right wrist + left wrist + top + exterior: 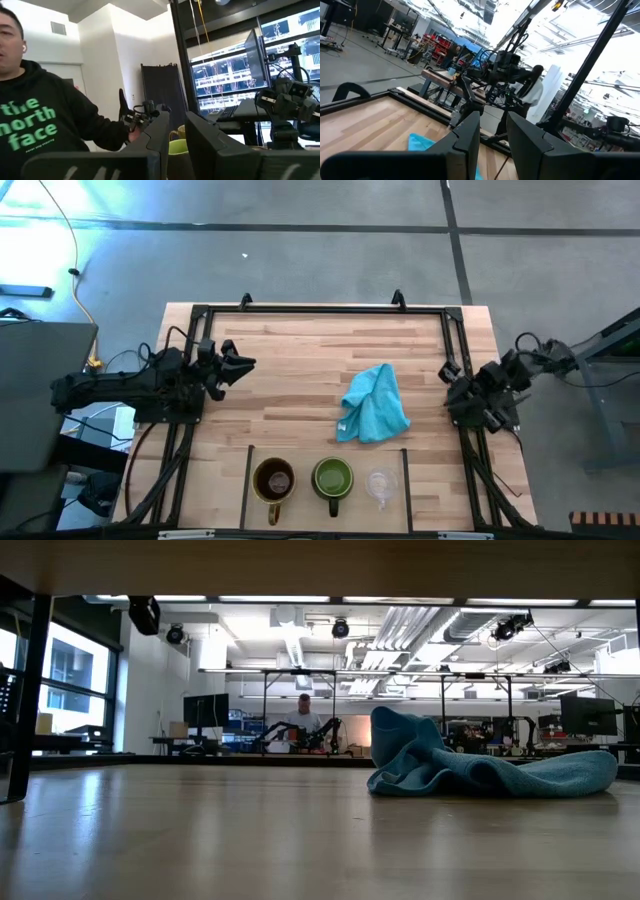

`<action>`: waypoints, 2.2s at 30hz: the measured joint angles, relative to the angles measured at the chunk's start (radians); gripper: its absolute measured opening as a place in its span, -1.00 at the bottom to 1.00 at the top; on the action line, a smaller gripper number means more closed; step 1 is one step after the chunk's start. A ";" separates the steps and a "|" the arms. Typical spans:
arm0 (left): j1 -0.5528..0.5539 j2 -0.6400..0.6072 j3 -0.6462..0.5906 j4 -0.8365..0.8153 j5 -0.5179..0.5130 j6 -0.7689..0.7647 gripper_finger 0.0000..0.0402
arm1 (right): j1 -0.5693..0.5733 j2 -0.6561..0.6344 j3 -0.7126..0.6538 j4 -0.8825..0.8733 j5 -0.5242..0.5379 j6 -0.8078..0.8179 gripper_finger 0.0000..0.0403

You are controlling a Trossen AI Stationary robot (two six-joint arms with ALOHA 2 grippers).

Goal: Stack small to large cups/mugs on shelf
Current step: Return to Home Position

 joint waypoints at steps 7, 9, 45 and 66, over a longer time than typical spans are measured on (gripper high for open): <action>0.000 0.071 0.000 0.064 0.000 0.000 -0.57 | -0.162 0.000 0.000 -0.094 -0.071 0.086 -0.74; 0.000 0.083 0.000 0.066 0.000 0.000 -0.57 | -0.209 0.001 0.000 -0.099 -0.104 0.097 -0.74; 0.000 -0.244 -0.097 0.214 0.214 0.419 -0.57 | -0.579 -0.129 -0.318 0.235 -0.194 0.030 -0.74; 0.000 -0.385 -0.163 0.213 0.263 0.405 -0.57 | -0.579 -0.125 -0.383 0.469 -0.117 -0.037 -0.74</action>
